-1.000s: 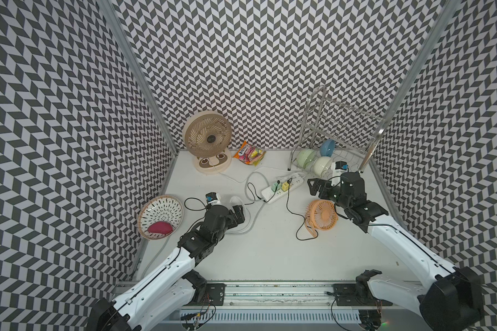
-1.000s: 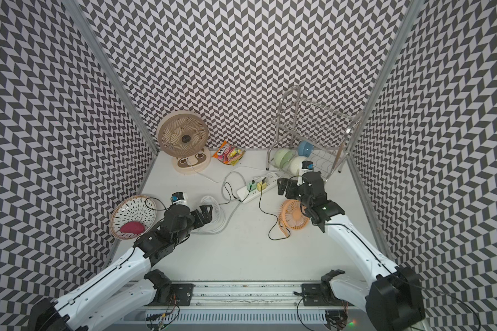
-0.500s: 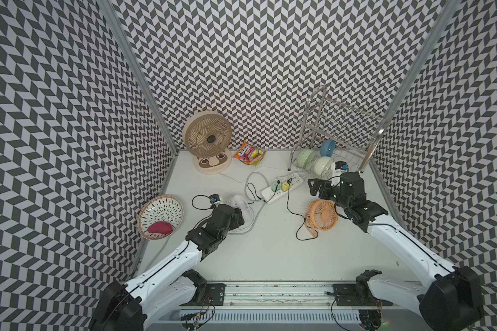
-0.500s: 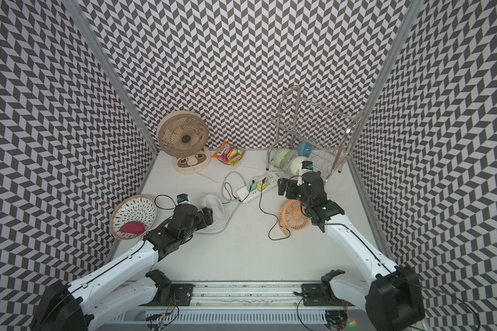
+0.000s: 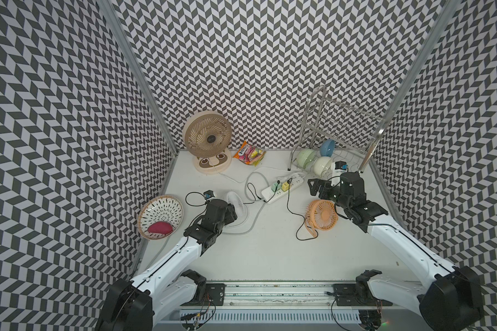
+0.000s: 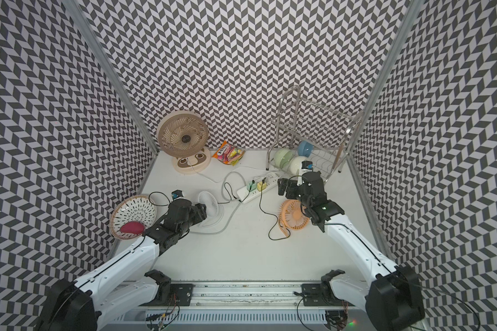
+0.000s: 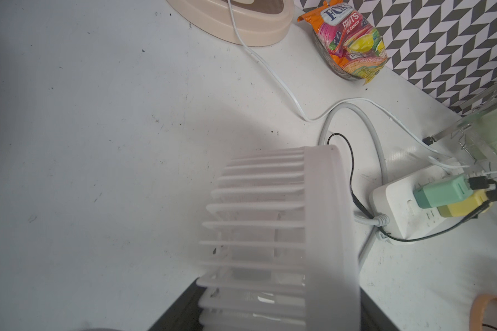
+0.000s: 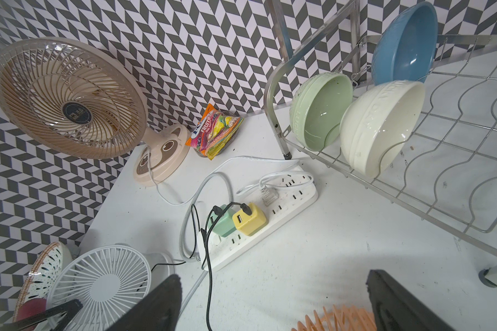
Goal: Unplug the desk fan from the power strip
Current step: Move the fan to the center of the board, then move the socket to the center of the board.
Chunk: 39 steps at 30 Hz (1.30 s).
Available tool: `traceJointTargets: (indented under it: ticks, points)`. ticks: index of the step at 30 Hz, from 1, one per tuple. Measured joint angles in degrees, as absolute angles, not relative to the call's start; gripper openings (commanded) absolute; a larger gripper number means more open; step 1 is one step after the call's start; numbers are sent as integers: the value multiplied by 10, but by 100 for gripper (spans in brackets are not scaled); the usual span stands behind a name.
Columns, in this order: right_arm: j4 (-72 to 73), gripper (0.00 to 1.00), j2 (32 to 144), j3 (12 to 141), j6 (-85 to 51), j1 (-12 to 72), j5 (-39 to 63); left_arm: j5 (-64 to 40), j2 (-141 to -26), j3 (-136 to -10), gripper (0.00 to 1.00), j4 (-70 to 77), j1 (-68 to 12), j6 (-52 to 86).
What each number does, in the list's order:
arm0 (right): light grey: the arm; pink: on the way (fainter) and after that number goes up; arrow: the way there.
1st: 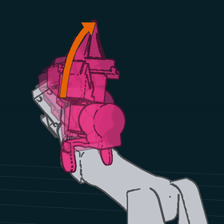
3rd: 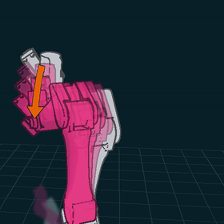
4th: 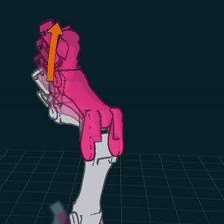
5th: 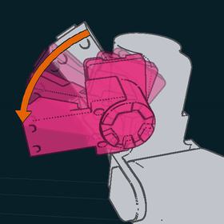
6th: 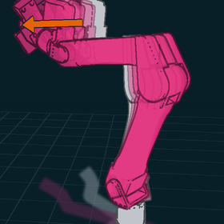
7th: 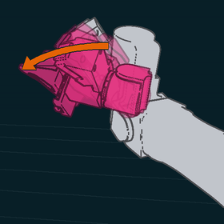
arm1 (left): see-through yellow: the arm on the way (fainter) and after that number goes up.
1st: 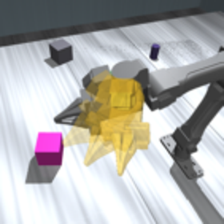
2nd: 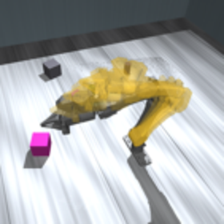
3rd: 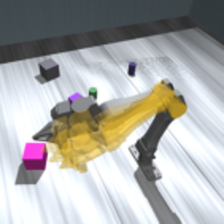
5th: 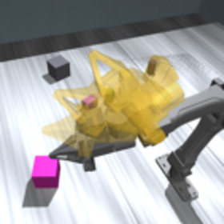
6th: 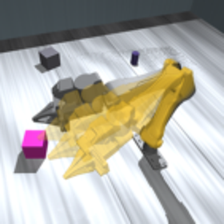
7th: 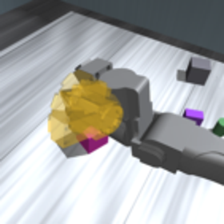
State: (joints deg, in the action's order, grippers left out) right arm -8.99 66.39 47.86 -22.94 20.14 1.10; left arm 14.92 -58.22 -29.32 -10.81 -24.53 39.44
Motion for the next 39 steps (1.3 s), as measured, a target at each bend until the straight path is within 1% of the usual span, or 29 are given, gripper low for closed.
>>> traceJointTargets:
  ticks: [2,5,10,13,14,17,21,24,25,29,32,36,39]
  points:
    - [-90,100,664,479,-229,201,11,149,-588,-293,62,-99,-239,385]
    - [-90,100,664,479,-229,201,13,149,-602,-298,59,-83,-223,368]
    - [-90,100,664,481,-229,201,18,152,-653,-329,55,-64,-170,332]
    - [-90,100,664,482,-229,201,21,155,-681,-350,55,-55,-141,314]
    - [-90,100,664,482,-229,201,22,158,-688,-356,56,-52,-135,309]
    - [-90,100,664,482,-229,207,24,169,-706,-369,67,-43,-123,290]
    - [-95,100,670,489,-229,234,21,178,-711,-378,84,-40,-120,267]
    - [-103,100,688,507,-226,258,17,180,-688,-377,98,-38,-121,256]
    - [-104,100,695,514,-226,267,15,180,-674,-377,100,-37,-122,251]
    - [-111,100,730,542,-226,317,-1,175,-597,-377,100,-35,-138,235]
    - [-120,100,767,574,-232,356,-20,164,-560,-377,100,-39,-145,234]
    - [-138,100,838,640,-252,398,-77,139,-531,-377,100,-57,-147,242]
    - [-159,100,891,685,-276,412,-125,114,-516,-377,100,-67,-150,253]
